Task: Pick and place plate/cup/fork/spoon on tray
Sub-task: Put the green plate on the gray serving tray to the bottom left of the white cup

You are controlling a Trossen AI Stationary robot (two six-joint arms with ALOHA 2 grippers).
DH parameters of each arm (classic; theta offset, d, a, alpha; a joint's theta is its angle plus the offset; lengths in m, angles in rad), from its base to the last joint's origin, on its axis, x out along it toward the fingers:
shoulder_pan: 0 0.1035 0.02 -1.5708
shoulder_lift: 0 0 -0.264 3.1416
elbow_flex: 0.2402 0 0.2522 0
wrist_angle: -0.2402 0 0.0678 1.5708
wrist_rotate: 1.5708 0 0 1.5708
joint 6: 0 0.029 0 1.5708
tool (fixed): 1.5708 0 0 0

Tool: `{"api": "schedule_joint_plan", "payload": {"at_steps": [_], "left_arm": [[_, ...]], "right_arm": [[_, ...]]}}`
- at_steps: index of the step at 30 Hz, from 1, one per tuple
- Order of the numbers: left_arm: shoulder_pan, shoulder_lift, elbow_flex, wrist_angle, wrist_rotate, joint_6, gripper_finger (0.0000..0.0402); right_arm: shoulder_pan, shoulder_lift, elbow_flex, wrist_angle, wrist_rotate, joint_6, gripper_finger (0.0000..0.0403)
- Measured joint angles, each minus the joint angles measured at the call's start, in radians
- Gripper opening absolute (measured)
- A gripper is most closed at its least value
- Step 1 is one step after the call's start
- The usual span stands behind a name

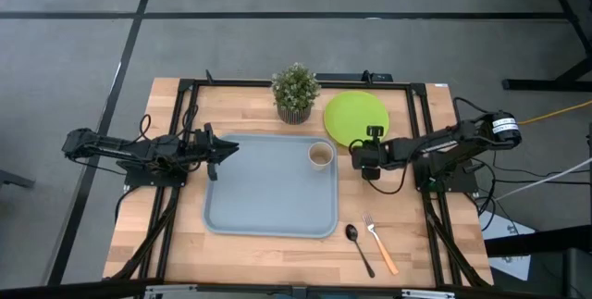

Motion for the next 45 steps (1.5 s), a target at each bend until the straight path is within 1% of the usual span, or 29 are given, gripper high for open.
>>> {"api": "schedule_joint_plan", "payload": {"at_steps": [3, 13, 18, 23, 27, 29, 31, 33, 36, 40, 42, 45], "left_arm": [[0.0, 0.0, 0.0, 0.0, 0.0, 0.0, 0.0053], [0.0, 0.0, 0.0, 0.0, 0.0, 0.0, 0.0053], [0.0, 0.0, 0.0, 0.0, 0.0, 0.0, 0.0053], [0.0, 0.0, 0.0, 0.0, 0.0, 0.0, 0.0053], [0.0, 0.0, 0.0, 0.0, 0.0, 0.0, 0.0053], [0.0, 0.0, 0.0, 0.0, 0.0, 0.0, 0.0053], [0.0, 0.0, 0.0, 0.0, 0.0, 0.0, 0.0053], [0.0, 0.0, 0.0, 0.0, 0.0, 0.0, 0.0053], [0.0, 0.0, 0.0, 0.0, 0.0, 0.0, 0.0053], [0.0, 0.0, 0.0, 0.0, 0.0, 0.0, 0.0053], [0.0, 0.0, 0.0, 0.0, 0.0, 0.0, 0.0053], [0.0, 0.0, 0.0, 0.0, 0.0, 0.0, 0.0053]], "right_arm": [[-0.01, 0.0, 0.0, 0.01, -0.021, -0.005, 0.005], [-0.046, 0.002, 0.0, 0.042, -0.016, -0.076, 0.005], [-0.056, 0.034, 0.0, 0.049, -0.012, -0.096, 0.005], [-0.07, 0.097, 0.001, 0.118, 0.01, -0.098, 0.005], [-0.069, 0.131, 0.003, 0.14, 0.073, -0.097, 0.0049], [-0.071, 0.134, 0.003, 0.142, 0.079, -0.082, 0.0039], [-0.067, 0.132, 0.003, 0.138, 0.091, -0.058, 0.0018], [-0.058, 0.128, 0.003, 0.135, 0.107, -0.034, 0.001], [-0.038, 0.126, 0.013, 0.096, 0.133, 0.008, 0.0006], [-0.005, 0.126, 0.061, 0.029, 0.169, 0.058, 0.0004], [0.015, 0.126, 0.096, -0.029, 0.203, 0.093, 0.0003], [0.044, 0.126, 0.171, -0.159, 0.25, 0.156, 0.0002]]}}
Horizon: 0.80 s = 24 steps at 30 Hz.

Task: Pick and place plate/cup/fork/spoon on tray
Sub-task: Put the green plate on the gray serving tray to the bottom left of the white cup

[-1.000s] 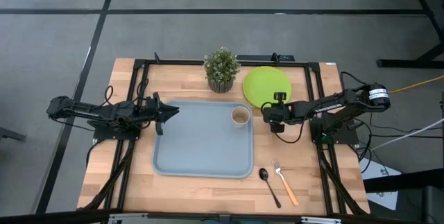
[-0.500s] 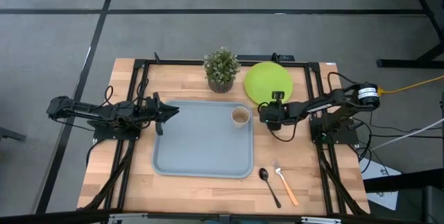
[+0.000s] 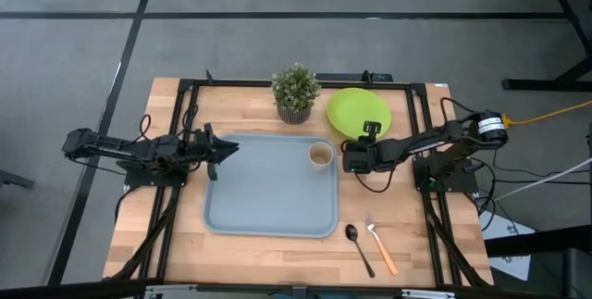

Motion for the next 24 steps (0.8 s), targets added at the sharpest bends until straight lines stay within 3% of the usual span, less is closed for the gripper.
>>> {"api": "schedule_joint_plan", "payload": {"at_steps": [13, 18, 24], "left_arm": [[0.0, 0.0, 0.0, 0.0, 0.0, 0.003, 0.0053], [0.0, 0.0, 0.0, 0.0, 0.0, 0.003, 0.0053], [0.0, 0.0, 0.0, 0.0, 0.0, 0.003, 0.0053]], "right_arm": [[0.179, -0.002, 0.338, -0.653, 0.088, 0.495, 0.0001], [0.265, -0.002, 0.473, -0.694, 0.172, 0.494, 0.0001], [0.37, -0.002, 0.645, -0.656, 0.359, 0.37, 0.0001]]}}
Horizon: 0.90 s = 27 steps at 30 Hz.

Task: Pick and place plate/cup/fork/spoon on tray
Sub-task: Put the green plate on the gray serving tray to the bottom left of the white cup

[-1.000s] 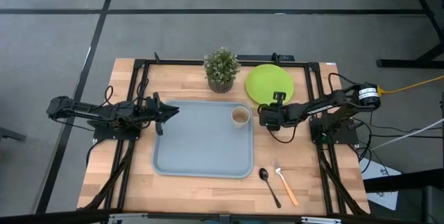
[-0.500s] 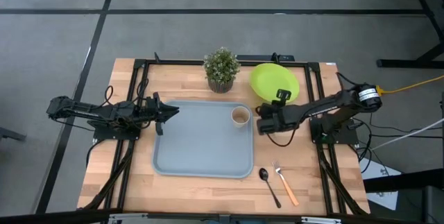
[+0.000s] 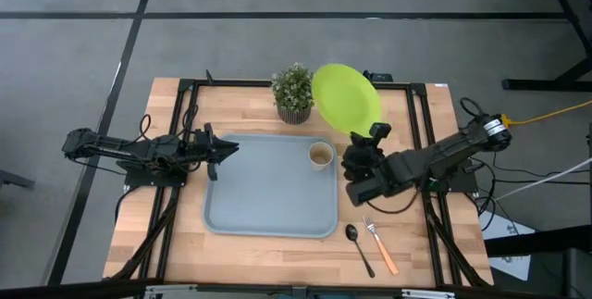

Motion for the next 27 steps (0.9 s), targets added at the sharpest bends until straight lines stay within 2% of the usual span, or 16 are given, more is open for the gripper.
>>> {"api": "schedule_joint_plan", "payload": {"at_steps": [3, 6, 9, 12, 17, 23, 27], "left_arm": [[0.0, 0.0, 0.0, 0.0, 0.0, 0.007, 0.0053], [0.0, 0.0, 0.0, 0.0, 0.0, 0.007, 0.0053], [0.0, 0.0, 0.0, 0.0, 0.0, 0.006, 0.0053], [0.0, 0.0, 0.0, 0.0, 0.0, 0.008, 0.0053], [0.0, 0.0, 0.0, 0.001, -0.003, 0.057, 0.0053], [0.0, 0.0, 0.0, 0.001, -0.002, 0.052, 0.0053], [0.0, 0.0, 0.0, 0.0, -0.003, 0.058, 0.0053]], "right_arm": [[0.035, -0.001, 0.049, 0.127, 0.049, -0.138, 0.0001], [0.05, -0.001, 0.056, 0.34, 0.037, -0.366, 0.0001], [0.051, 0.007, 0.056, 0.533, -0.026, -0.586, 0.0001], [0.043, 0.014, 0.056, 0.656, -0.158, -0.731, 0.0001], [0.014, 0.026, 0.056, 0.789, -0.396, -0.798, 0.0001], [0.001, 0.088, 0.056, 0.916, -0.53, -0.921, 0.0001], [0.003, 0.137, 0.056, 0.938, -0.629, -0.965, 0.0001]]}}
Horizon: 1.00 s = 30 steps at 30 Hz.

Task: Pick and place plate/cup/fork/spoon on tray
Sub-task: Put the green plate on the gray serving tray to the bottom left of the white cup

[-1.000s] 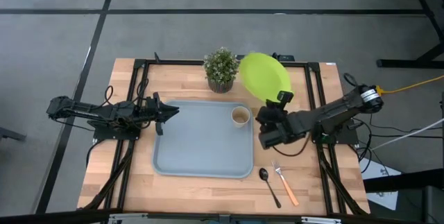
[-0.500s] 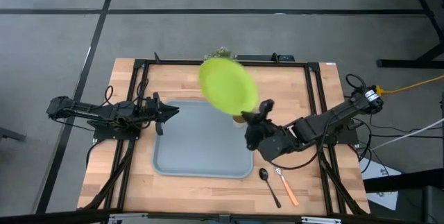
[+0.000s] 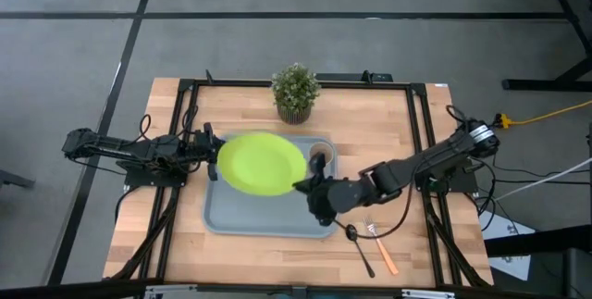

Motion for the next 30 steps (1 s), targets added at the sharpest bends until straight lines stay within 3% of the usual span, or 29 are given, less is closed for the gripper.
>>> {"api": "schedule_joint_plan", "payload": {"at_steps": [14, 20, 30], "left_arm": [[0.0, 0.0, 0.0, -0.039, 0.0, 0.002, 0.0053], [0.0, 0.0, 0.0, -0.045, -0.001, 0.002, 0.0053], [0.0, 0.0, 0.0, -0.044, -0.001, 0.002, 0.0053]], "right_arm": [[0.032, 0.053, -0.001, 0.042, -0.295, -0.03, 0.0001], [0.031, 0.078, -0.001, 0.045, -0.33, 0.003, 0.0001], [-0.016, 0.177, -0.001, 0.057, -0.28, -0.004, 0.0001]]}}
